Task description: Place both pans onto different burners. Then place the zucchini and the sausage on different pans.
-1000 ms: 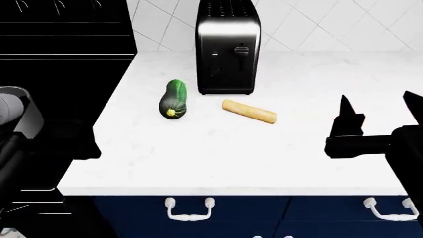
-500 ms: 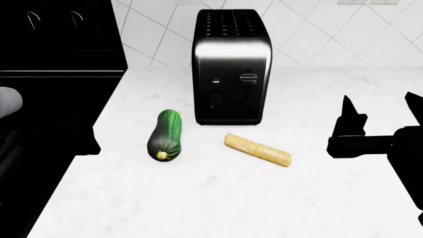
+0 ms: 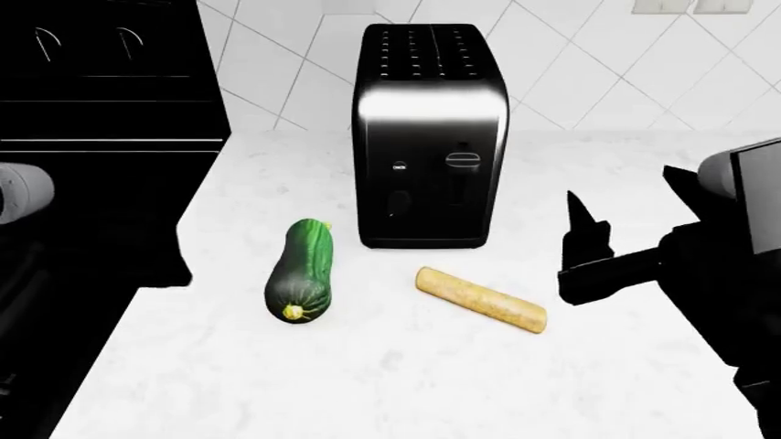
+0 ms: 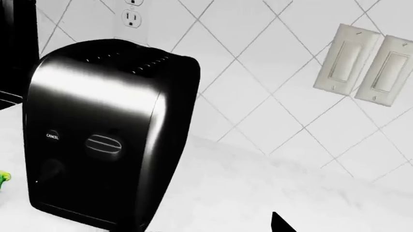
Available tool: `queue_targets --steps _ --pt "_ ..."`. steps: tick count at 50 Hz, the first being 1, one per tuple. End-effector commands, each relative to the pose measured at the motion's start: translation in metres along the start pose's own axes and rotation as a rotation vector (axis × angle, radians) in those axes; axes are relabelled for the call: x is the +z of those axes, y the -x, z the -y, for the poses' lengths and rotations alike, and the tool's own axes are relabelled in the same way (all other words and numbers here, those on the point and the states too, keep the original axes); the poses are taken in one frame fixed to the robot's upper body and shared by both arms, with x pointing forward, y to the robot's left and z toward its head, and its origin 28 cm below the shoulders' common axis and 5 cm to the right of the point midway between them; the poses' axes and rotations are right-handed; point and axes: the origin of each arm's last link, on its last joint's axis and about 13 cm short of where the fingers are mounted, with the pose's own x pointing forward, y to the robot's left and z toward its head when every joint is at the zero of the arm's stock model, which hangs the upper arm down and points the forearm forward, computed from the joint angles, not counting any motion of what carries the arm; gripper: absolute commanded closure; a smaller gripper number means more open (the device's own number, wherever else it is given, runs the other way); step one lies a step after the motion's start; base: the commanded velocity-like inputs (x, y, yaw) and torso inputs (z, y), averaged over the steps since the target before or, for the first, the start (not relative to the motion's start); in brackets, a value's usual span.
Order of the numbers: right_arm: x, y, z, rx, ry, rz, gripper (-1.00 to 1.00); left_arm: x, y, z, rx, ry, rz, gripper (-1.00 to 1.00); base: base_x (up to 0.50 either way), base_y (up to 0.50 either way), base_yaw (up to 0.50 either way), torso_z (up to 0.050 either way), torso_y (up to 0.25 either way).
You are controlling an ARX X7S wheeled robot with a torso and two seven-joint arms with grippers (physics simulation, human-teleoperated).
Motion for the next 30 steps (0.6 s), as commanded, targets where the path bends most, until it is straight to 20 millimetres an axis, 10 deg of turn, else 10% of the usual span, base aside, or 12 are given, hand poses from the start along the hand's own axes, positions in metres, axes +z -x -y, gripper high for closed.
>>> queue_targets --steps 1,20,30 --pt "0.005 -0.024 0.004 0.199 0.085 -0.038 -1.0 -0.004 -0.002 0.002 -0.005 -0.003 -0.007 -1.0 0.0 0.0 0.0 0.0 0.0" --pt "-0.003 -0.074 0.004 0.428 0.165 -0.139 -1.0 -0.007 -0.005 0.004 0.002 -0.006 -0.025 -1.0 0.0 0.0 0.0 0.0 0.0" --pt "-0.015 -0.059 -0.015 0.527 0.19 -0.157 -1.0 -0.005 -0.005 0.006 -0.004 -0.01 -0.02 -1.0 0.0 0.0 0.0 0.0 0.0"
